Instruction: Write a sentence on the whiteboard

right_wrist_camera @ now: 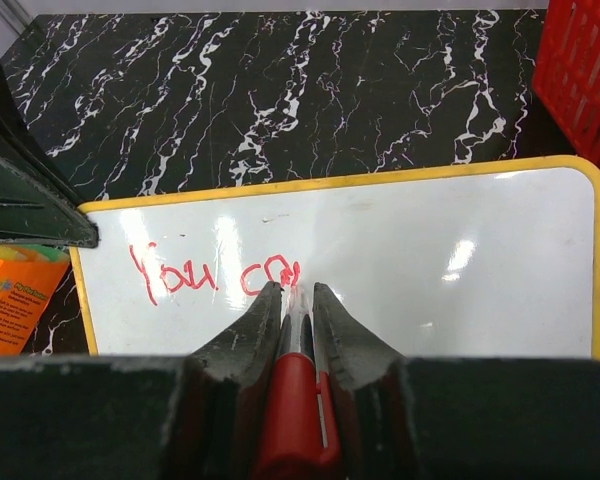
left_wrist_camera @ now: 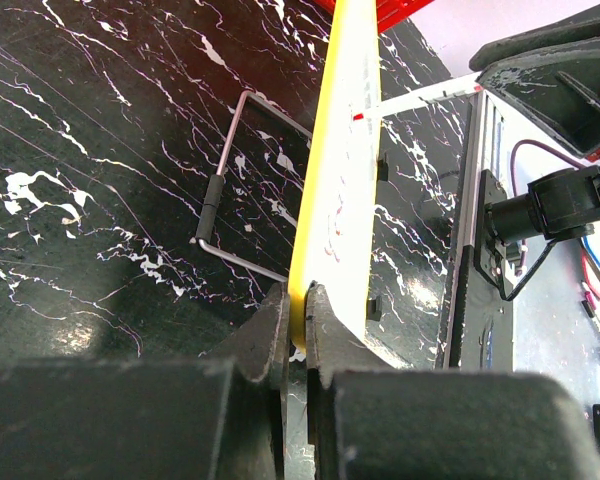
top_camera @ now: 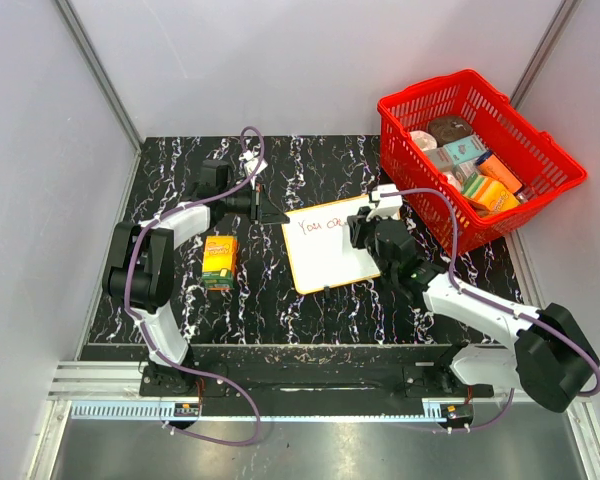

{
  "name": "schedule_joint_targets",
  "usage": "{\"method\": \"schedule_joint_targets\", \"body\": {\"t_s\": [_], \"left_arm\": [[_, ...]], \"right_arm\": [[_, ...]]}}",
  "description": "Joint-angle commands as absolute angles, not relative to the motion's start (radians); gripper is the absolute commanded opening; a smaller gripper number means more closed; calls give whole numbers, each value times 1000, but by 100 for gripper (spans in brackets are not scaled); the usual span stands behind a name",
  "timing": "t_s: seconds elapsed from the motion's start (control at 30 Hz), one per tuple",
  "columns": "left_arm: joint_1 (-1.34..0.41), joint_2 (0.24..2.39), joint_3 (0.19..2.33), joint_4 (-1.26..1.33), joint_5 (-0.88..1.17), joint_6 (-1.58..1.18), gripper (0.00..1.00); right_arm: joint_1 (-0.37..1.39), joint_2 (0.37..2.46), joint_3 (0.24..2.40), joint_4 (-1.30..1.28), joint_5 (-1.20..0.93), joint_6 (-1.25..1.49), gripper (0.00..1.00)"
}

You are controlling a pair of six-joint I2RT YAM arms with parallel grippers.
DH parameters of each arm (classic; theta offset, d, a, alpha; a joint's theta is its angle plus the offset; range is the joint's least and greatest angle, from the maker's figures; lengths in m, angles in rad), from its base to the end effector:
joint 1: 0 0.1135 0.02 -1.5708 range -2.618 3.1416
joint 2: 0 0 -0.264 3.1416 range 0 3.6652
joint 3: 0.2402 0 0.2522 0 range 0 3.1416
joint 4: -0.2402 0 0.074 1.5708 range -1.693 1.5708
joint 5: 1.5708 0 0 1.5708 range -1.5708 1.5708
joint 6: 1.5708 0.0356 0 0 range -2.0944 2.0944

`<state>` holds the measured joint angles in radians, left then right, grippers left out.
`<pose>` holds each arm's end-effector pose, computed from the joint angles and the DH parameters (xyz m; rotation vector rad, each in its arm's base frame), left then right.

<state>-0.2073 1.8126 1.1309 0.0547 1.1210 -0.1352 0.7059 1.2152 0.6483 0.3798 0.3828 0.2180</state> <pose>0.3689 -0.1103 0.2096 0.7137 1.9794 -1.4136 0.2157 0.1664 0.2601 -0.1487 1.7501 0.3395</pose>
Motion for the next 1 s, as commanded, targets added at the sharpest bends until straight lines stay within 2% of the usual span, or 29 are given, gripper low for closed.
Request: {"method": "schedule_joint_targets", "body": {"t_s": [0.0, 0.97], "left_arm": [[-241, 1793, 1124, 25, 1106, -28, 0], [-241, 1789, 1124, 25, 1108, -26, 0]], "right_arm": [[698, 1230, 709, 400, 420, 206, 0], [686, 1239, 712, 408, 466, 199, 0]]}}
